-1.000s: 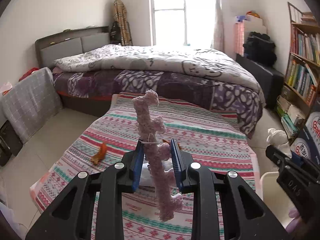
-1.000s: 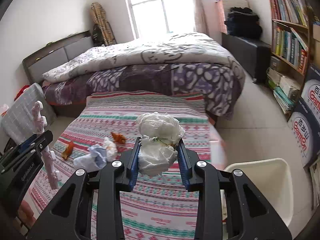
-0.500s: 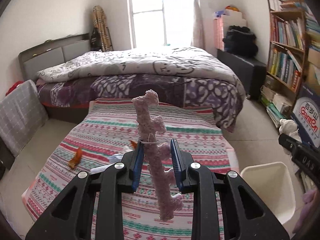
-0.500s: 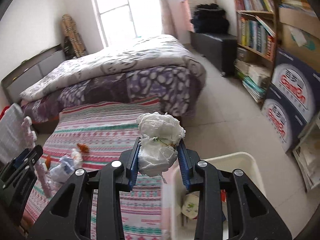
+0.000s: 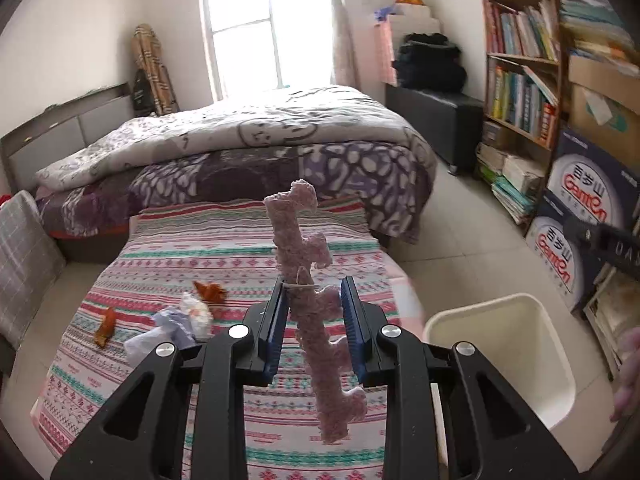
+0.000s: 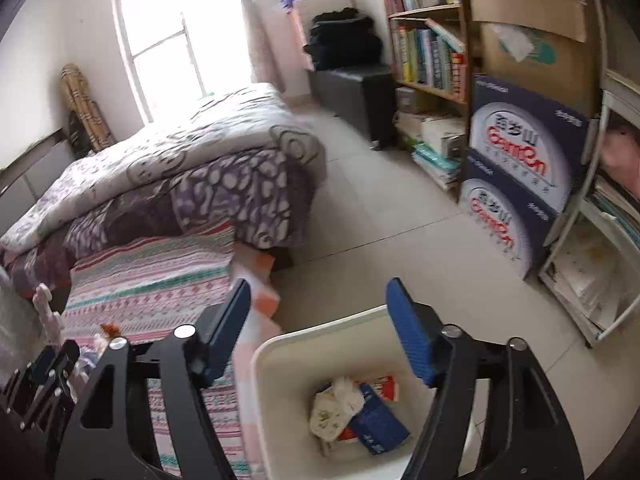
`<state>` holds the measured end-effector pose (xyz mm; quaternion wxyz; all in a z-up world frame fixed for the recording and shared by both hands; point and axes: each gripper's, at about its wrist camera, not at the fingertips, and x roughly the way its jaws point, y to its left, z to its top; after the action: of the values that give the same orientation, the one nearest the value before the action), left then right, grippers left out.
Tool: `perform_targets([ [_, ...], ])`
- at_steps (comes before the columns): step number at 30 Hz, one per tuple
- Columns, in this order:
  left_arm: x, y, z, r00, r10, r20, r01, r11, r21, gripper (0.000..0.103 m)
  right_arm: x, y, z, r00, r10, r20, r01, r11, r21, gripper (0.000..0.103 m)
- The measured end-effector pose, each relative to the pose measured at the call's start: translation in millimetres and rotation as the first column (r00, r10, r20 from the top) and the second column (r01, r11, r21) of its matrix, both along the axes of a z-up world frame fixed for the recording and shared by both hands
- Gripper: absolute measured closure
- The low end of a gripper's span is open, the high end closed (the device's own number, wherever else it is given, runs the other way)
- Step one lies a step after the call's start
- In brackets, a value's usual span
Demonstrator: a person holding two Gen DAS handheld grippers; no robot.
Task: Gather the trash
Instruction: 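Carry the tissue and strip over the white bin and open both tools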
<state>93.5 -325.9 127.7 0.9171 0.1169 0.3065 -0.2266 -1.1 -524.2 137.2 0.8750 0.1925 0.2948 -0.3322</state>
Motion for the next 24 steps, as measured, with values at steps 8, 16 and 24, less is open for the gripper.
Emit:
perform_targets([
  [8, -20, -31, -9, 0.995, -0.1, -0.024, 0.1, 0.995, 0.002, 0.075, -23, -24, 3, 0.995, -0.095, 0.015, 0.095, 0.995, -0.02, 0.01],
  [16, -38, -56, -17, 0.972, -0.218, -0.086, 0.217, 0.976, -0.021, 0.074, -42, -42, 2, 0.987, -0.159, 0.022, 0.159, 0.987, -0.003, 0.007],
  [24, -53, -79, -22, 0.932, -0.34, -0.123, 0.337, 0.941, -0.043, 0.068, -51, -55, 0, 0.981, -0.193, 0.027, 0.193, 0.981, 0.015, 0.007],
])
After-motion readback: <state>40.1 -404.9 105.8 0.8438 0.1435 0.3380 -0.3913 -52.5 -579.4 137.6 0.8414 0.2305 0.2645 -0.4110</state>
